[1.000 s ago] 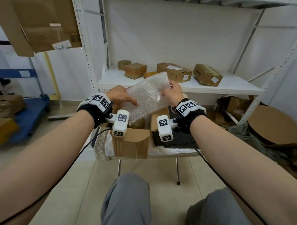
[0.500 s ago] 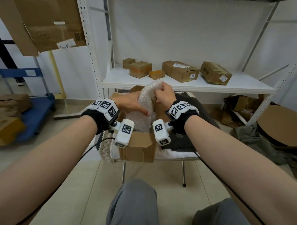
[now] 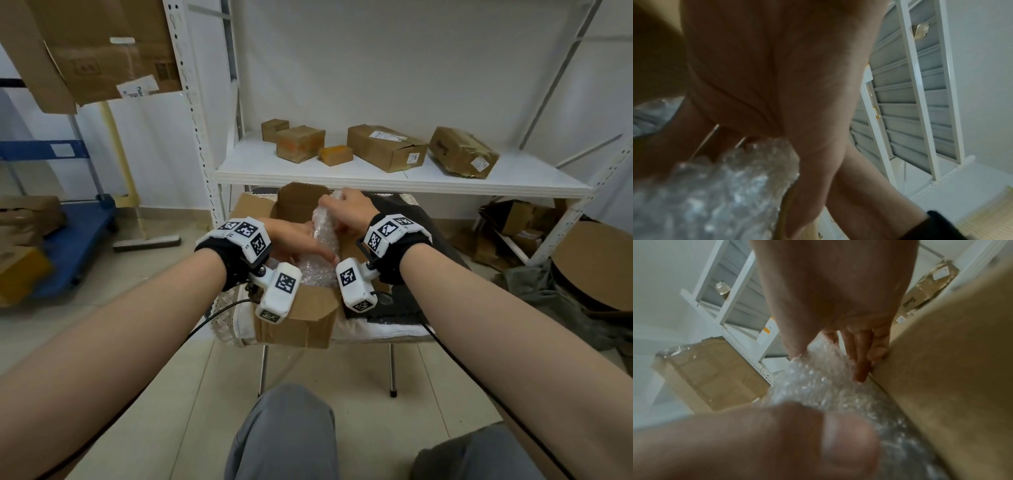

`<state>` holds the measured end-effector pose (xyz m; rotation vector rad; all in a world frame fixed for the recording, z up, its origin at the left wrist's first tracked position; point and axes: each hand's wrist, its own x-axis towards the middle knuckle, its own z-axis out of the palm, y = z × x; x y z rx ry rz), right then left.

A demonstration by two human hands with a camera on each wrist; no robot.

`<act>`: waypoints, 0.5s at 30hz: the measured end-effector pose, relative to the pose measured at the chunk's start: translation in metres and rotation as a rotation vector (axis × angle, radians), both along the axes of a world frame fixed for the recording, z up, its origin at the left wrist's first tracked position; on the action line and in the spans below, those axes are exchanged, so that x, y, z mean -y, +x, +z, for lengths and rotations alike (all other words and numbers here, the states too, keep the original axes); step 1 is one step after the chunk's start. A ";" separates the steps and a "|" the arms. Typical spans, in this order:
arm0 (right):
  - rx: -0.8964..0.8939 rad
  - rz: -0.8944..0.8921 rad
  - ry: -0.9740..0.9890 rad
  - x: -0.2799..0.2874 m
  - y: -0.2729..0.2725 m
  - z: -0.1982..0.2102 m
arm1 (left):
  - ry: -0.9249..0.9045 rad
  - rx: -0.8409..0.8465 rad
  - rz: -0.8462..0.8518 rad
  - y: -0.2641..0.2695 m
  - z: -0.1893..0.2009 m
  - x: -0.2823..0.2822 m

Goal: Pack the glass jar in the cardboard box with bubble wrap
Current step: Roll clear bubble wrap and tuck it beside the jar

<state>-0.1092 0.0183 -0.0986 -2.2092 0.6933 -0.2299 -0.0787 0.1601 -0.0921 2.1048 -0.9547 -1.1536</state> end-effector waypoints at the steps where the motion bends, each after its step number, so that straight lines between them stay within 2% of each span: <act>1: -0.042 0.001 -0.051 0.002 0.003 -0.003 | 0.002 -0.001 -0.006 0.000 -0.002 0.000; 3: -0.065 -0.026 -0.091 0.005 0.005 -0.007 | -0.006 -0.013 -0.015 -0.001 -0.003 0.000; 6: 0.066 -0.086 -0.083 0.012 0.007 -0.007 | 0.030 -0.099 -0.021 -0.001 0.000 0.000; 9: 0.150 -0.042 -0.098 0.019 0.008 -0.008 | 0.133 -0.131 -0.023 0.003 -0.002 -0.001; 13: 0.113 0.029 -0.067 0.017 0.008 -0.006 | 0.282 -0.083 -0.002 0.014 -0.014 0.001; 15: 0.060 0.083 -0.074 0.016 0.007 -0.004 | 0.301 -0.048 -0.003 0.015 -0.017 0.002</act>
